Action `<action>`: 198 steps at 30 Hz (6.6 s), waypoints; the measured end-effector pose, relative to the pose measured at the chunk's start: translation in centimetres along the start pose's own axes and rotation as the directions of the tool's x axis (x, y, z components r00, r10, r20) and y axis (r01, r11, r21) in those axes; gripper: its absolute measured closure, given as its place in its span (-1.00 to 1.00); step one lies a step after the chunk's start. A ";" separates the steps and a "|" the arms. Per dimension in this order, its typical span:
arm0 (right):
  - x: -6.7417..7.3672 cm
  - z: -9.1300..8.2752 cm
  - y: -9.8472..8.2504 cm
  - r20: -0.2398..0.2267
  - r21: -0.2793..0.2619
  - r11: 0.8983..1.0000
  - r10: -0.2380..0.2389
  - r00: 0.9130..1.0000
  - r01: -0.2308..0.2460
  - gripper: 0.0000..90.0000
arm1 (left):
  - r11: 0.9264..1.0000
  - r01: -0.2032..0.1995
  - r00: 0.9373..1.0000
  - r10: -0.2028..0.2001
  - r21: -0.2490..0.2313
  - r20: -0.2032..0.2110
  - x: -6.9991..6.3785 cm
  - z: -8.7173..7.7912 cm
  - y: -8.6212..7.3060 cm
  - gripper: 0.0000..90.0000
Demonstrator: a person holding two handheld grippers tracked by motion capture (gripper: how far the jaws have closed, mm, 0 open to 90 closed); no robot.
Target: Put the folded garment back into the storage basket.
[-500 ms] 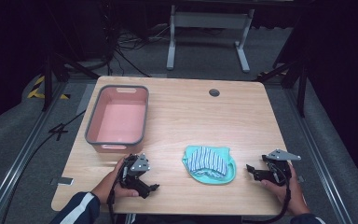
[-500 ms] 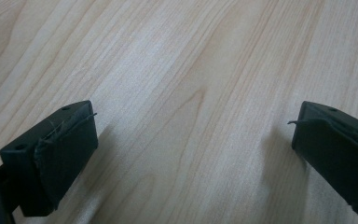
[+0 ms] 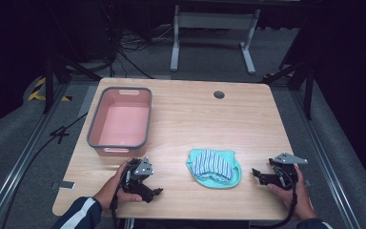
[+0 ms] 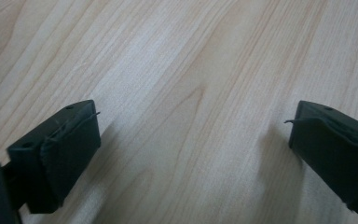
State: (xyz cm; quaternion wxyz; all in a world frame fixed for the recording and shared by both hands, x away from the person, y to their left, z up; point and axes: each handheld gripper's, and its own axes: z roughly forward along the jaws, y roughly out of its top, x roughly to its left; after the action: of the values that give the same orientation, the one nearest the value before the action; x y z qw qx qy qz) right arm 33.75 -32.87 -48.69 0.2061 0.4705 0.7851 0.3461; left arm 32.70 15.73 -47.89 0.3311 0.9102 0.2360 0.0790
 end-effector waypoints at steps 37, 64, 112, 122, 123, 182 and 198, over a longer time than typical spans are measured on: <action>5.3 1.7 5.7 -0.136 0.017 0.991 -0.131 0.982 0.135 0.07 | 0.997 0.059 0.996 -0.063 -0.057 -0.070 1.8 7.4 11.2 -0.09; 6.5 3.9 5.4 -0.203 0.063 0.988 -0.128 0.971 0.144 0.53 | 0.995 0.093 0.996 -0.093 -0.020 0.005 2.3 7.9 10.5 -0.13; 7.5 1.8 6.7 -0.197 -0.007 0.997 -0.081 0.977 0.081 0.85 | 0.996 0.036 0.997 -0.030 -0.076 0.076 1.1 5.7 12.2 0.87; 8.1 1.2 8.5 -0.194 -0.049 0.996 -0.080 0.978 0.072 0.85 | 0.996 0.038 0.998 -0.034 -0.084 0.048 1.8 3.6 13.1 0.87; 8.1 1.2 8.6 -0.191 -0.048 0.996 -0.085 0.978 0.077 0.85 | 0.996 0.033 0.999 -0.030 -0.079 0.040 1.8 3.4 13.2 0.87; 16.6 1.7 21.0 -0.281 -0.203 0.964 -0.224 0.933 0.170 0.84 | 0.984 0.040 0.971 -0.080 -0.176 -0.227 7.3 -9.8 12.2 0.88; 18.9 3.0 23.9 -0.297 -0.222 0.955 -0.259 0.919 0.197 0.84 | 0.978 0.057 0.950 -0.115 -0.201 -0.291 8.3 -12.8 11.2 0.88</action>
State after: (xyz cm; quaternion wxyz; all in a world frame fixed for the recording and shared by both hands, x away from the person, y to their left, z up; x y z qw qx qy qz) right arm 40.99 -7.54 -33.01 0.1571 0.2910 0.8216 0.4643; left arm 40.35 19.45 -30.93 0.3797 0.8405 0.3148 0.2243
